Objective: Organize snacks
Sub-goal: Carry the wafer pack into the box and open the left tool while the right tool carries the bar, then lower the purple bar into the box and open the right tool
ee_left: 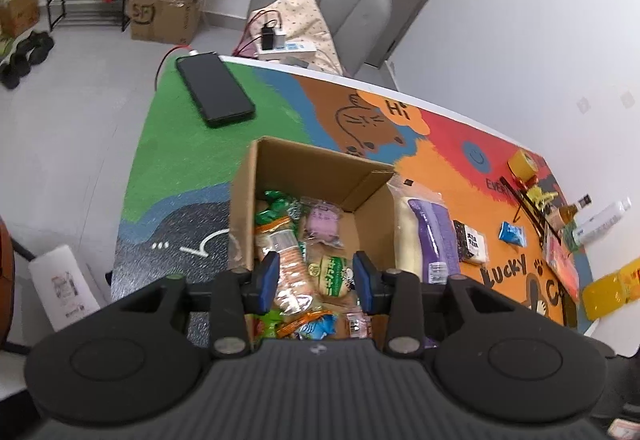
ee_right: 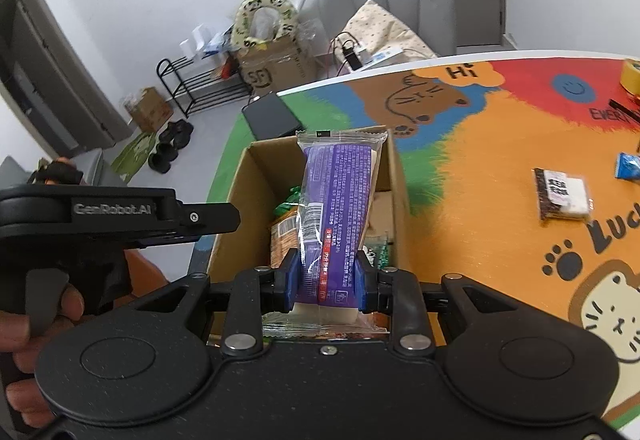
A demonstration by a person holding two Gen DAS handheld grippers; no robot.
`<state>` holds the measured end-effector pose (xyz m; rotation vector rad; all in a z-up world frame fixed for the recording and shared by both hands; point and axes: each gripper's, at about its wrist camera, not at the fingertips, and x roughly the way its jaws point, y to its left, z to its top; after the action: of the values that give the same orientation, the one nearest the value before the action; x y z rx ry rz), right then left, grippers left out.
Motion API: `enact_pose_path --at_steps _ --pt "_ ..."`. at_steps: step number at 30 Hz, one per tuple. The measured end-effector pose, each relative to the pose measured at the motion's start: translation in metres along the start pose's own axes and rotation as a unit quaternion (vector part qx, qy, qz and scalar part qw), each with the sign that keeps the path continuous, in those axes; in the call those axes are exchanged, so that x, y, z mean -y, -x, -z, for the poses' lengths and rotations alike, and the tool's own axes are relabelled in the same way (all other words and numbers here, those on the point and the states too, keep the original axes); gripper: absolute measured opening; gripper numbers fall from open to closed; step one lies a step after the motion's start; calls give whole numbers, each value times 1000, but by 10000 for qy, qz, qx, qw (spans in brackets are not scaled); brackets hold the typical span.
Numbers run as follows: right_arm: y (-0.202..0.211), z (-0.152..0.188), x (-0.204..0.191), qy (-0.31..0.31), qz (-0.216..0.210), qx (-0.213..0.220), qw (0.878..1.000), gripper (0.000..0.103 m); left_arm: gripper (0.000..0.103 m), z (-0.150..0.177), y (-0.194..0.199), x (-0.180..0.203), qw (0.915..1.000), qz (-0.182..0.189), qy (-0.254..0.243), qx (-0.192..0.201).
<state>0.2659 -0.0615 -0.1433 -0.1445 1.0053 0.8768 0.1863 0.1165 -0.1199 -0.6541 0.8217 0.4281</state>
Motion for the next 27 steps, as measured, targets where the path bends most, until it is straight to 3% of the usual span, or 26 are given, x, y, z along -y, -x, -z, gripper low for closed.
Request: enact_pose_path --at_steps 1,4,13,21,24,27 --pt "-2 -1 -1 19 1 -17 10000 25 54 0 2 -2 10000 -46 17 31" --pt "-10 -2 -2 22 6 -78 10000 25 66 0 6 -7 9997 -217 21 125" --pt "-30 2 -11 50 62 -288 9996 25 84 -1 11 -24 9991 -402 133 79" --pt "-50 5 -11 25 273 -508 9983 26 86 -5 12 -31 9989 -455 45 -37" --pt "-53 6 -14 38 358 -587 9976 36 86 -7 11 -33 9989 -458 31 -74" --pt "-41 4 -14 83 361 -452 9983 38 86 -9 8 -31 9989 -444 10 -133"
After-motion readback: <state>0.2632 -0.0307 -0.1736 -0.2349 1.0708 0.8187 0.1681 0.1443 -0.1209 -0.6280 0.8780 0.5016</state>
